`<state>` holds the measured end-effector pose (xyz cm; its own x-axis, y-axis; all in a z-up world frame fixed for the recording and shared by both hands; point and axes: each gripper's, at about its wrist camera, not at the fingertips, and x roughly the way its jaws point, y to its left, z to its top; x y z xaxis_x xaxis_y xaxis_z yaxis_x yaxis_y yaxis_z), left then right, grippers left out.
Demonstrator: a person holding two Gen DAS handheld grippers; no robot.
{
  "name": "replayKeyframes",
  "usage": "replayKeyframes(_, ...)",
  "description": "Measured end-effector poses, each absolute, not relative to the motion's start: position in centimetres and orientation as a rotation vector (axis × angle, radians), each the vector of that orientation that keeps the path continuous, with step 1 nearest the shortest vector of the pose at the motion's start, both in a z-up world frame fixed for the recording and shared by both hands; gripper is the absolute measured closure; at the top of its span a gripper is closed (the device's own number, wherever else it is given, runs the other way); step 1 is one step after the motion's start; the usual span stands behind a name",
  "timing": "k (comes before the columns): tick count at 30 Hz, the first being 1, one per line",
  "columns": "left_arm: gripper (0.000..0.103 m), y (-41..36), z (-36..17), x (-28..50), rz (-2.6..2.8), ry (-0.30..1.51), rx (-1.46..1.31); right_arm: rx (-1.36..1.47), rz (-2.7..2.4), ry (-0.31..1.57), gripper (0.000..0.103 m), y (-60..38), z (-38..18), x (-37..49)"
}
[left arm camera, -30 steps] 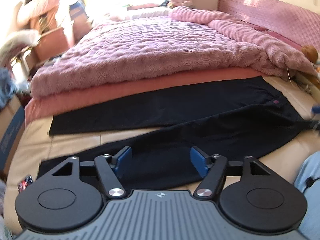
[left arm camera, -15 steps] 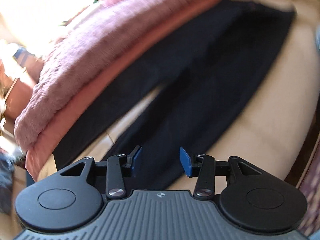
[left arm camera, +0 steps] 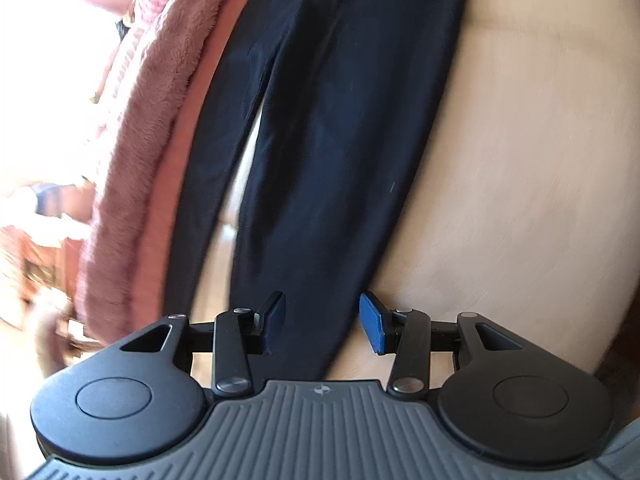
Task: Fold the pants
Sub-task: 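Grasp the black pants leg end with the left tool while the right tool grasps the waistband corner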
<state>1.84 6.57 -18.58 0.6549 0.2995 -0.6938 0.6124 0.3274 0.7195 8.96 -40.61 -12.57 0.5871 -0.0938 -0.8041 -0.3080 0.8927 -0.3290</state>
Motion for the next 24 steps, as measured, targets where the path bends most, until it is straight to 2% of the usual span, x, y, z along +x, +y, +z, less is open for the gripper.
replayKeyframes(4,0.058,7.3,-19.7,2.5,-0.162,0.894,1.309,-0.514,0.139,0.982,0.059,-40.7,-13.9,9.4)
replayKeyframes(6,0.069,7.4,-19.7,3.2,-0.114,0.909,1.266,-0.549,0.143,1.003,0.059,-40.9,-14.6,9.6)
replayKeyframes(8,0.09,7.4,-19.6,4.0,-0.072,0.937,1.203,-0.576,0.144,1.03,0.059,-41.4,-15.2,9.9)
replayKeyframes(11,0.1,7.6,-18.4,5.1,-0.027,0.952,1.066,-0.611,0.159,1.043,0.059,-41.8,-15.4,9.9)
replayKeyframes(18,0.101,9.9,-13.7,7.9,0.067,0.957,0.726,-0.876,0.322,0.99,0.06,-41.6,-15.4,8.9)
replayKeyframes(21,0.101,10.3,-12.6,8.4,0.085,0.949,0.686,-0.979,0.384,0.992,0.067,-41.8,-15.9,8.7)
replayKeyframes(24,0.101,10.0,-12.2,8.9,0.104,0.944,0.677,-1.077,0.418,0.978,0.068,-41.9,-16.6,8.7)
